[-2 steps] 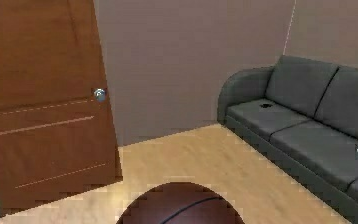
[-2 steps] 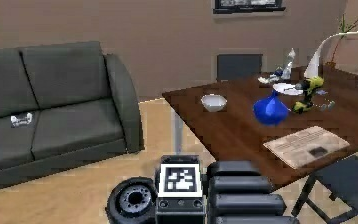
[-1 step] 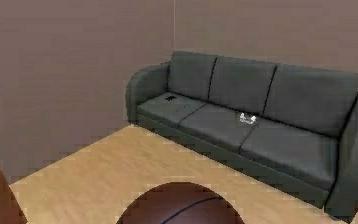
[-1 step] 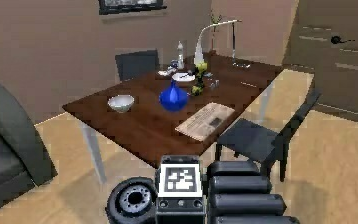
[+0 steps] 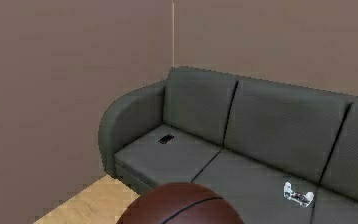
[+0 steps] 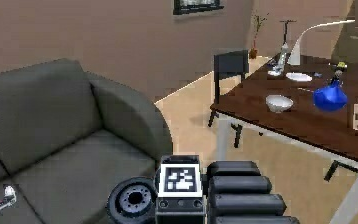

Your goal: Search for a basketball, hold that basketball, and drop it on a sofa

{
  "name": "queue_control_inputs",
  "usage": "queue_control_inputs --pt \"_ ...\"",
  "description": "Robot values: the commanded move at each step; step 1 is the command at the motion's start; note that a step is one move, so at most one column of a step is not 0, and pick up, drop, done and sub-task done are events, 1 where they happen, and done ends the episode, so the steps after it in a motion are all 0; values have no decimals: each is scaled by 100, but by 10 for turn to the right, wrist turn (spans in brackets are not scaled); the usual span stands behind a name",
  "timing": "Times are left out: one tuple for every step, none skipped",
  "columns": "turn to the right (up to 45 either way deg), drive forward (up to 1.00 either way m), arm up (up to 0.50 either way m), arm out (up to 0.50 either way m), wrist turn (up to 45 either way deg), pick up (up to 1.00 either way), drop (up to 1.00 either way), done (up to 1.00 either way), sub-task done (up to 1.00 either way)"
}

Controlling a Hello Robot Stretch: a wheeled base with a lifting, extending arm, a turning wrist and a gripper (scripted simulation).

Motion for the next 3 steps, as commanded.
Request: queue_control_inputs --pt "0 35 0 0 0 0 0 0 0" --pt "450 0 0 0 0 0 0 0 0" --pt "450 0 0 0 0 0 0 0 0"
